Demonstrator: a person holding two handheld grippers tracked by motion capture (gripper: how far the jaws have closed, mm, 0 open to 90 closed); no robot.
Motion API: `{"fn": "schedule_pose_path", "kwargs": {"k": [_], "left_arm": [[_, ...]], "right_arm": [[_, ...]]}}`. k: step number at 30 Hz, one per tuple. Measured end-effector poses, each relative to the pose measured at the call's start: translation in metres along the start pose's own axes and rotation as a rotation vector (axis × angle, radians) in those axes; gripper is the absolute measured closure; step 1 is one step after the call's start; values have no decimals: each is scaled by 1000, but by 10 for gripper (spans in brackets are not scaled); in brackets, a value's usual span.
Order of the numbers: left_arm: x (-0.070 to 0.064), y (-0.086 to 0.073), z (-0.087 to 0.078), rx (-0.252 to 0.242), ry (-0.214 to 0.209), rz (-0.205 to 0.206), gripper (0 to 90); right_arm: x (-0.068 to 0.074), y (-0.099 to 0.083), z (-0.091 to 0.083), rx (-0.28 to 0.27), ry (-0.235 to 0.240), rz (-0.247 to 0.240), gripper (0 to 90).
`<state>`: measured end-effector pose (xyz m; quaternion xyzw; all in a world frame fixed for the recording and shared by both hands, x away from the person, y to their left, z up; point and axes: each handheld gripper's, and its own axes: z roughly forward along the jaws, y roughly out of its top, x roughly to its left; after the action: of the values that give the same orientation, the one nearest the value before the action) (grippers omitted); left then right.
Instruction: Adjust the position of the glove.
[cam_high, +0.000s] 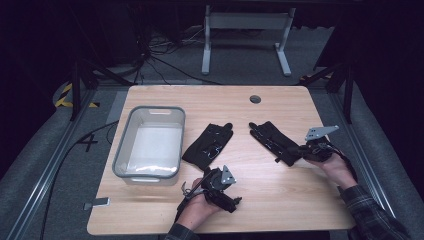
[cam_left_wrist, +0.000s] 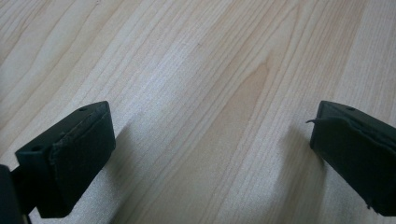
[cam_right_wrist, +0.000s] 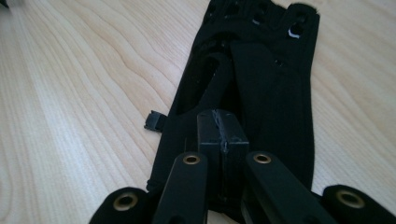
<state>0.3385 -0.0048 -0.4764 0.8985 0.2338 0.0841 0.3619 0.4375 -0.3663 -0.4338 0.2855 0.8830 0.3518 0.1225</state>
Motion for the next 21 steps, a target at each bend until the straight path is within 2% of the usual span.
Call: {"fn": "schedule_pose_path", "kwargs": {"k": [2, 6, 15, 21], "left_arm": [[0, 0, 0, 0, 0, 0, 3], [0, 0, 0, 0, 0, 0, 3], [0, 0, 0, -1, 0, 1, 4], [0, 0, 0, 0, 0, 0, 4]], "right_arm": [[-2, -2, 8, 32, 2, 1, 900], [-2, -5, 13, 54, 6, 1, 900], [0, -7, 12, 56, 16, -3, 900], [7, -8, 10, 63, 39, -19, 900]]}}
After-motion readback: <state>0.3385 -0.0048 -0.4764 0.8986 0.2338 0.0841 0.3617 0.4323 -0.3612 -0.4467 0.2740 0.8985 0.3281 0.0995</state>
